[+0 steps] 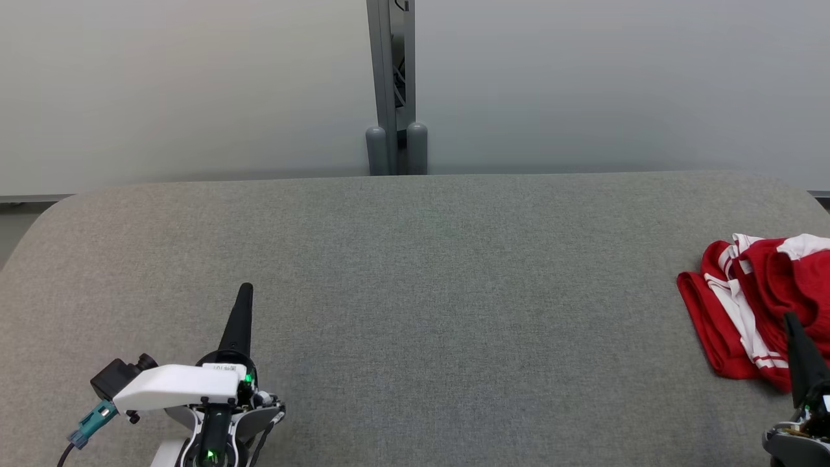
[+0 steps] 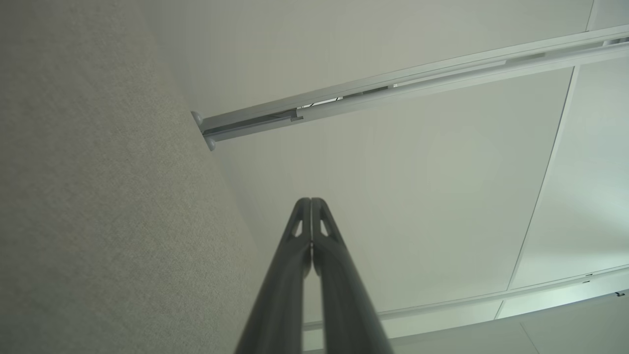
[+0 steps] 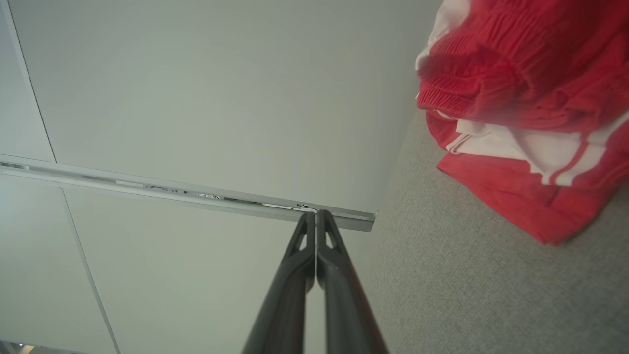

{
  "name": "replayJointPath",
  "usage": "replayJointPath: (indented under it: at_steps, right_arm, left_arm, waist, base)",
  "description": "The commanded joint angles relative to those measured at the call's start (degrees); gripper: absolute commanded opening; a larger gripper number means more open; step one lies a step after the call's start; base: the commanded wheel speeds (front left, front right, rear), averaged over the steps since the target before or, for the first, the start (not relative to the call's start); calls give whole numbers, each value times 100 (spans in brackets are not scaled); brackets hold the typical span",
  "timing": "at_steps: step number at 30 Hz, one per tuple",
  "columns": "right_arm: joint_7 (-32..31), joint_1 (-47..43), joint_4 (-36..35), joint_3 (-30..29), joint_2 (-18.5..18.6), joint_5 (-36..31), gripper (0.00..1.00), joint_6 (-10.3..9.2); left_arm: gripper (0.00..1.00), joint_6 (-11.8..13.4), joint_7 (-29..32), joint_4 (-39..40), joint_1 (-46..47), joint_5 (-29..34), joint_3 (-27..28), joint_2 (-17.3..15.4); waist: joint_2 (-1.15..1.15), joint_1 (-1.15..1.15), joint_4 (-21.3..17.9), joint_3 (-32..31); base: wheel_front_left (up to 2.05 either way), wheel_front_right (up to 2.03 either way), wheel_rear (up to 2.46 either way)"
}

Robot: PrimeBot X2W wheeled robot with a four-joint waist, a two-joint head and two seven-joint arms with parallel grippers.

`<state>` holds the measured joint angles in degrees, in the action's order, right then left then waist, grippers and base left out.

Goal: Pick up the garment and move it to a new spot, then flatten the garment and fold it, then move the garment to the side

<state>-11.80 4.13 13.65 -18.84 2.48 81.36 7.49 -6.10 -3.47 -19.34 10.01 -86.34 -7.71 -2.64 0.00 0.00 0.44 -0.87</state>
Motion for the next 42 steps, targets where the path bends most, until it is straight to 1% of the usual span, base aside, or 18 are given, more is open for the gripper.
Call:
replayJointPath:
  at_steps: [1,22,42]
  right_arm:
    - [-67,61,-44,-44,56,135,0,1]
    - [-358,138,-45,-226,65,1016,0,0]
    - [-356,132,-44,-214,64,994,0,0]
  left_arm:
    - [0,-56,36,1,163,-123,3,-34]
    - [0,-170,159,-73,346,-885,-10,-39]
    - [0,-157,158,-68,340,-857,-9,-38]
  waist:
    - [0,0,-3,7]
    - [0,0,-46,101]
    - [0,0,-46,101]
  base:
    - [0,0,0]
    - [0,0,0]
    - [0,0,0]
